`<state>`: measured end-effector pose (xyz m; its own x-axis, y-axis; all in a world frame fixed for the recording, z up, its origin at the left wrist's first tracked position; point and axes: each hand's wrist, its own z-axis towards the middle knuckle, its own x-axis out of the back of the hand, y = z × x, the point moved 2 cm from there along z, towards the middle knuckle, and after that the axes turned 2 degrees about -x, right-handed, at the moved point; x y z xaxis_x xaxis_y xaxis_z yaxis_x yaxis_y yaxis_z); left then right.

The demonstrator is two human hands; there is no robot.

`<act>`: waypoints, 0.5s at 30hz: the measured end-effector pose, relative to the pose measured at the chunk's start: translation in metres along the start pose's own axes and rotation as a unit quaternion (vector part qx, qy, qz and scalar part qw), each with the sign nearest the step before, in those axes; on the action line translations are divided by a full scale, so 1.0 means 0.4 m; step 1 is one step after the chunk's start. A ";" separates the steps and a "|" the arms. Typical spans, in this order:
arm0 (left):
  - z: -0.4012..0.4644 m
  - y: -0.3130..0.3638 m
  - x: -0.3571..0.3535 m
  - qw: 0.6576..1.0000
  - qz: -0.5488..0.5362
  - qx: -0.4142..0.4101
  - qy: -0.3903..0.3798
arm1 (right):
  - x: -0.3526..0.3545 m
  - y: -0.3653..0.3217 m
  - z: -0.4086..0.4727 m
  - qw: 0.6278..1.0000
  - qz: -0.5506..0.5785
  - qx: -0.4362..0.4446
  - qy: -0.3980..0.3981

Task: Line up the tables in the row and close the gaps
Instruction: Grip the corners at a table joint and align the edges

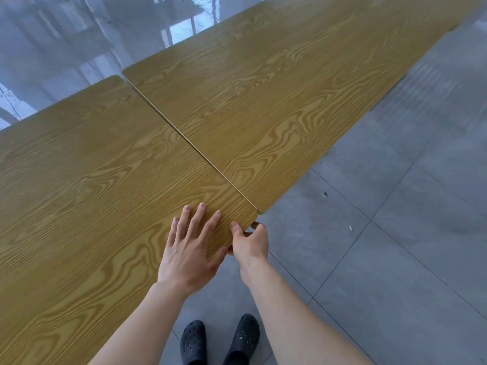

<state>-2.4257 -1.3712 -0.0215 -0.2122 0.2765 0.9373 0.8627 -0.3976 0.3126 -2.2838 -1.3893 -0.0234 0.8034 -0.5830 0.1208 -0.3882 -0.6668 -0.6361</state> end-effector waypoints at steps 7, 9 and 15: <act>-0.008 0.009 0.001 1.000 0.022 0.001 -0.007 | 0.016 -0.017 -0.005 1.000 0.012 -0.025 -0.006; -0.012 0.011 0.001 1.000 0.022 -0.001 -0.008 | 0.021 -0.016 -0.005 0.999 0.021 -0.035 -0.004; -0.023 0.035 -0.005 1.000 0.027 -0.008 -0.011 | 0.047 -0.006 -0.004 0.997 0.061 -0.052 -0.009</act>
<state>-2.4174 -1.3856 -0.0174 -0.1562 0.2729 0.9493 0.8649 -0.4263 0.2648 -2.2685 -1.3994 -0.0183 0.7557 -0.6541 0.0331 -0.5268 -0.6371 -0.5626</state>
